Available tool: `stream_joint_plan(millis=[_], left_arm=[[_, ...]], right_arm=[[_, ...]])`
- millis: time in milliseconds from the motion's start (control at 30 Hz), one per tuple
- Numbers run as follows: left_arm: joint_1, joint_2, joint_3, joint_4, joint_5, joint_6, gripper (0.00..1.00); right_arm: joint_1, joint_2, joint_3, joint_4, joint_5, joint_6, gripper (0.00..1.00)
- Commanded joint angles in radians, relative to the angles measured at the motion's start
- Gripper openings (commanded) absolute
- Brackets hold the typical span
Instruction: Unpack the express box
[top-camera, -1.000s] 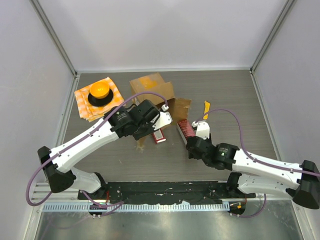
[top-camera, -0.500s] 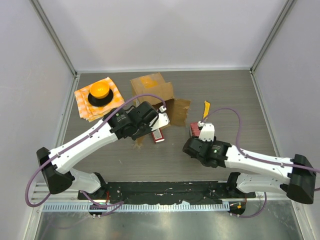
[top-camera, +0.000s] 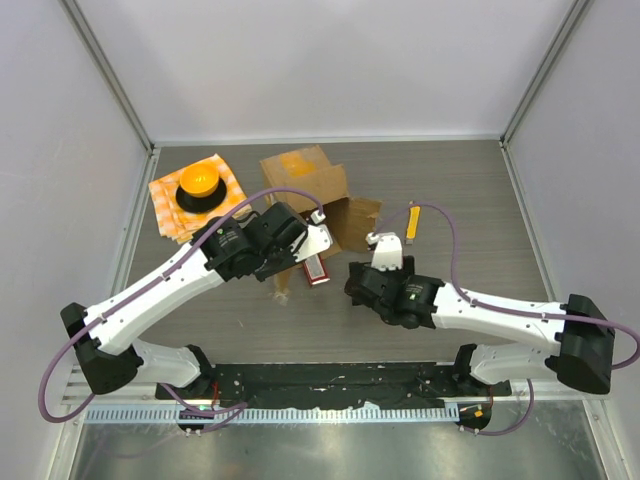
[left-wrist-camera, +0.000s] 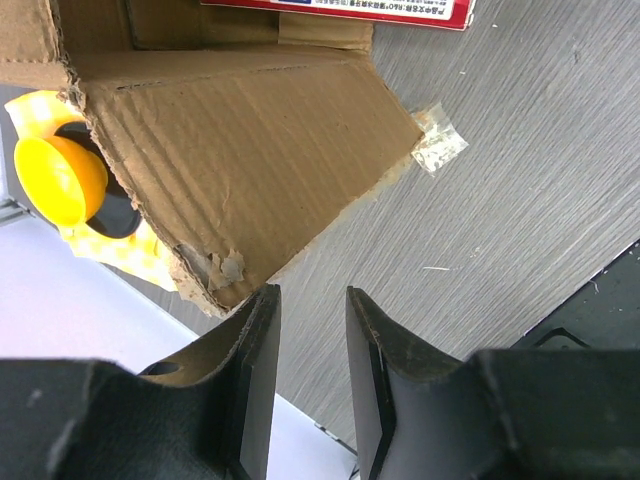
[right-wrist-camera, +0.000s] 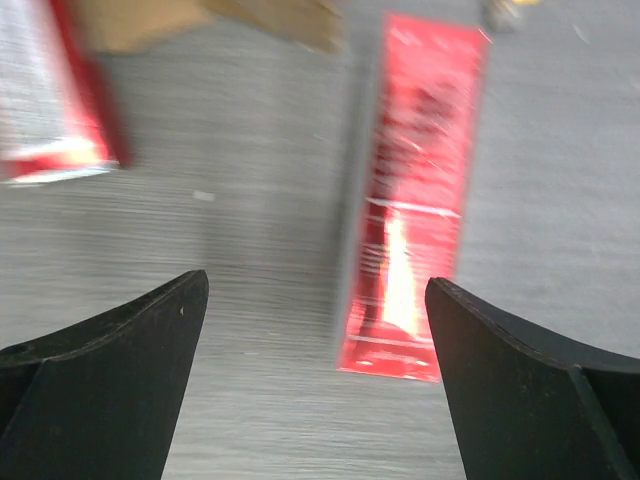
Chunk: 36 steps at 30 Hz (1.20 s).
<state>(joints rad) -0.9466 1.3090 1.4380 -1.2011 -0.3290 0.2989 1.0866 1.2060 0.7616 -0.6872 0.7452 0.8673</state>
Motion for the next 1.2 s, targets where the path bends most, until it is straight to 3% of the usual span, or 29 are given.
stream_joint_plan(millis=[0,300,467,767,867,1033,1167], left_arm=[[0.003,-0.019,0.025,0.0,0.024,-0.001,0.36],[0.003,-0.019,0.035,0.002,0.034,-0.014,0.36],[0.003,-0.024,0.044,0.0,0.039,-0.024,0.36],[0.003,-0.036,0.039,0.002,0.053,-0.027,0.36],[0.003,-0.037,0.041,0.002,0.051,-0.029,0.36],[0.003,-0.047,0.036,0.002,0.044,-0.026,0.36],[0.003,-0.057,0.021,0.018,0.028,-0.017,0.36]], right_arm=[[0.079,0.01,0.172,0.21,-0.012,-0.281,0.96],[0.058,0.279,0.125,0.642,-0.142,-0.452,0.97],[0.018,0.414,0.157,0.78,-0.185,-0.496,0.96],[-0.024,0.552,0.176,0.856,-0.213,-0.488,0.89],[-0.027,0.575,0.16,0.885,-0.245,-0.475,0.78],[-0.025,0.514,0.095,0.847,-0.259,-0.424,0.5],[0.005,0.281,0.025,0.711,-0.212,-0.322,0.42]])
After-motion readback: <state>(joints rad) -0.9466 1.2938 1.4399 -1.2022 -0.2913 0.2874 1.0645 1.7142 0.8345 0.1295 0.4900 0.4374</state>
